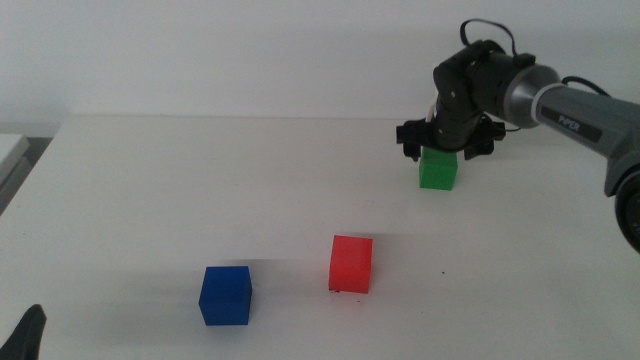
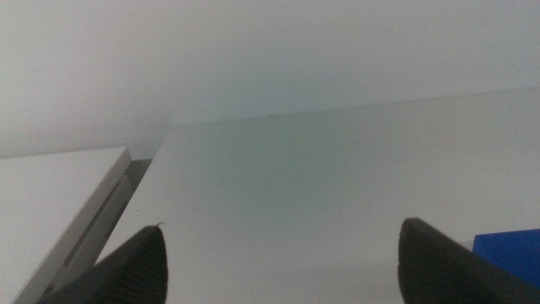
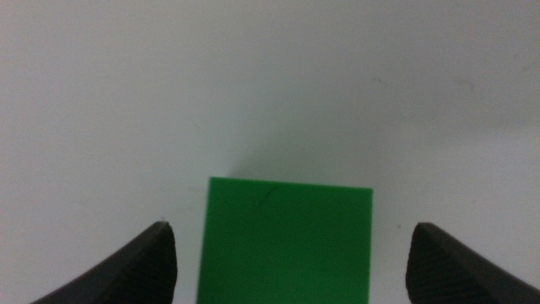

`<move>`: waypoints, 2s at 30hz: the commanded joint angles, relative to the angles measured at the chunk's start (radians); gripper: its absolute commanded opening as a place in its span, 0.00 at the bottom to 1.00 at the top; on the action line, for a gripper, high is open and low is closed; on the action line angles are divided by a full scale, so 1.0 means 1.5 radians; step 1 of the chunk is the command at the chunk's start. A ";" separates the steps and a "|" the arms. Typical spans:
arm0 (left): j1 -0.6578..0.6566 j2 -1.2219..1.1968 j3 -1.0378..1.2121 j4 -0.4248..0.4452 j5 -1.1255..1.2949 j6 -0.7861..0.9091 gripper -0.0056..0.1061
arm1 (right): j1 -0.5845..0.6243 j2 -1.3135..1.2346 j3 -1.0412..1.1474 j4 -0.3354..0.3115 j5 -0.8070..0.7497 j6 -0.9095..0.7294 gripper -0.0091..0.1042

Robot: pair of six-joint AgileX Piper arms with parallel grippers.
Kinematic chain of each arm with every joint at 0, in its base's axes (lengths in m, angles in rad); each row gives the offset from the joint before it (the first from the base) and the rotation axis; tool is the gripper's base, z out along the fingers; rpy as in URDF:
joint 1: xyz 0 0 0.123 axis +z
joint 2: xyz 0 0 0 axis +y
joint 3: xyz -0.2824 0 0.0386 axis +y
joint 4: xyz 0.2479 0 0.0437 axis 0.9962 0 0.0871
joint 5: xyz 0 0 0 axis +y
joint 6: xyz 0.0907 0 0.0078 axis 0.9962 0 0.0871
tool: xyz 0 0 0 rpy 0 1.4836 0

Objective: Stack red cubes first, then green, then blue cubes in a specific spot.

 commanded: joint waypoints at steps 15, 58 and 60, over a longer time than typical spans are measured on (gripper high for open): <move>-0.001 -0.002 0.000 -0.002 -0.010 0.000 0.89 | 0.017 -0.076 0.051 -0.024 -0.011 0.042 0.06; -0.001 -0.002 0.000 -0.002 -0.010 0.000 0.89 | 0.366 -0.203 0.274 -0.177 0.075 0.448 0.09; -0.001 -0.002 0.000 -0.002 -0.010 0.000 0.89 | 0.366 -0.201 0.274 -0.181 0.075 0.457 0.09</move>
